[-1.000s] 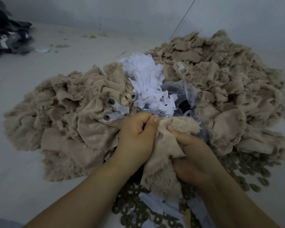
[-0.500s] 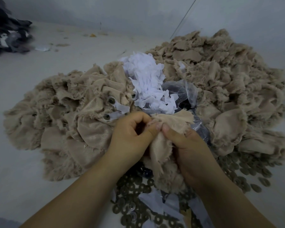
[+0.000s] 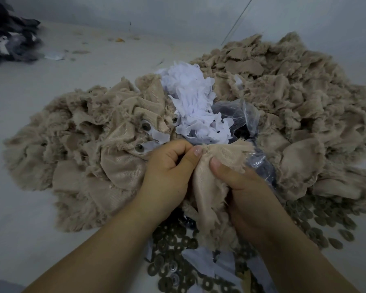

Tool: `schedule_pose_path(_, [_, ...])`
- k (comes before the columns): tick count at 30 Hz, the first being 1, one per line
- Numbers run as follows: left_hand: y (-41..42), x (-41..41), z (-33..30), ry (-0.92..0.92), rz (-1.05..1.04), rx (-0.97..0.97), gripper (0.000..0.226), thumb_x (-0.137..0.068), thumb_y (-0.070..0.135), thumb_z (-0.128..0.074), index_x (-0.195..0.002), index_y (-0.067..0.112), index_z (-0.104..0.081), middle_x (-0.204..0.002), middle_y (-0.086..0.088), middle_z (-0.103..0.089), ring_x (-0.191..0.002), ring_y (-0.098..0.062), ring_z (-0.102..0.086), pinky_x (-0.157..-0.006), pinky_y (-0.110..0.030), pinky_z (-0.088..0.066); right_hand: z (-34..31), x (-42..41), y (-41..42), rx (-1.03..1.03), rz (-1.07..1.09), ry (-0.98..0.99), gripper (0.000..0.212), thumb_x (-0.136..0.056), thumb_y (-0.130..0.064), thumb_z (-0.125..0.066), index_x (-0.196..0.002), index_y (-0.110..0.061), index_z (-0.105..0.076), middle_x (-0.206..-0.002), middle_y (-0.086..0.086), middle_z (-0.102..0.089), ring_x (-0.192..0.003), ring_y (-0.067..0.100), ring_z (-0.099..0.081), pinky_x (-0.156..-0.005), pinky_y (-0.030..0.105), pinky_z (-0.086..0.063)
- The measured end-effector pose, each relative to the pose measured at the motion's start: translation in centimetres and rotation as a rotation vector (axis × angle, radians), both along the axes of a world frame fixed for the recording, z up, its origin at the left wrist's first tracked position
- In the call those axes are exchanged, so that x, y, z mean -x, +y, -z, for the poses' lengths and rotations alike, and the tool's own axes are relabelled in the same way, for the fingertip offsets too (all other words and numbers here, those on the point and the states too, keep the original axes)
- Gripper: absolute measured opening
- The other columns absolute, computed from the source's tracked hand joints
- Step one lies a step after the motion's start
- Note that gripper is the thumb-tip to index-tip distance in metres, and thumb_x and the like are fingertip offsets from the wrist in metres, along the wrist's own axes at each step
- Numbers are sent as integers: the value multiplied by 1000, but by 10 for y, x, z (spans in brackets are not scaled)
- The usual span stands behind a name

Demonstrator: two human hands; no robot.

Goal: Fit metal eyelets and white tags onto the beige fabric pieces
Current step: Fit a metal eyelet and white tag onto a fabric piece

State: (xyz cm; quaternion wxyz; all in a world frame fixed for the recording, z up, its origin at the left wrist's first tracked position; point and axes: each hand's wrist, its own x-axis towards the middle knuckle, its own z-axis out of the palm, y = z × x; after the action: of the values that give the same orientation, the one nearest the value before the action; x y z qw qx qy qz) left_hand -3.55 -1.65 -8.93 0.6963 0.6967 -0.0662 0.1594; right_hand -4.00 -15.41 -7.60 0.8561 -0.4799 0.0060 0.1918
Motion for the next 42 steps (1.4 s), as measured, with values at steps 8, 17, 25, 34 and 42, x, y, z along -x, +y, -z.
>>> schedule_pose_path(8, [-2, -3, 0, -18, -6, -48, 36, -90, 27, -56, -66, 1, -51, -55, 10, -47, -52, -3, -41, -49, -16, -36, -2, -2, 0, -65, -112, 151, 41, -91, -20, -56, -128, -3, -62, -123, 22, -67, -116, 35, -65, -101, 48, -51])
schedule_pose_path(17, [7, -1, -2, 64, 121, 44, 17, -82, 30, -70, -70, 20, -67, -68, 3, -65, -64, -11, -59, -59, -24, -51, -3, -4, -7, 15, -61, 100, 36, -91, -24, -60, -117, -1, -69, -117, 23, -70, -110, 35, -68, -94, 44, -56])
schedule_pose_path(25, [21, -4, -3, 117, 77, 194, 16, -77, 37, -73, -71, 22, -70, -73, -6, -64, -69, -19, -56, -63, -32, -50, -24, -45, -41, 660, 557, -419, 39, -98, -34, -56, -61, -19, -56, -49, -8, -43, -41, 7, -32, -36, 18, -29])
schedule_pose_path(34, [19, -6, -5, 146, 50, 289, 16, -80, 26, -70, -70, 14, -68, -71, -12, -58, -69, -24, -48, -66, -40, -42, -6, -133, -42, 1888, 16, -704, 20, -88, -10, -65, -102, -16, -77, -99, 13, -73, -83, 29, -61, -63, 27, -34])
schedule_pose_path(42, [18, -7, -5, 150, 29, 280, 15, -81, 28, -69, -70, 17, -69, -73, -17, -58, -70, -28, -48, -67, -44, -42, 10, -143, -43, 1774, 222, -645, 4, -84, -15, -72, -80, -17, -73, -77, 9, -68, -70, 24, -54, -64, 28, -38])
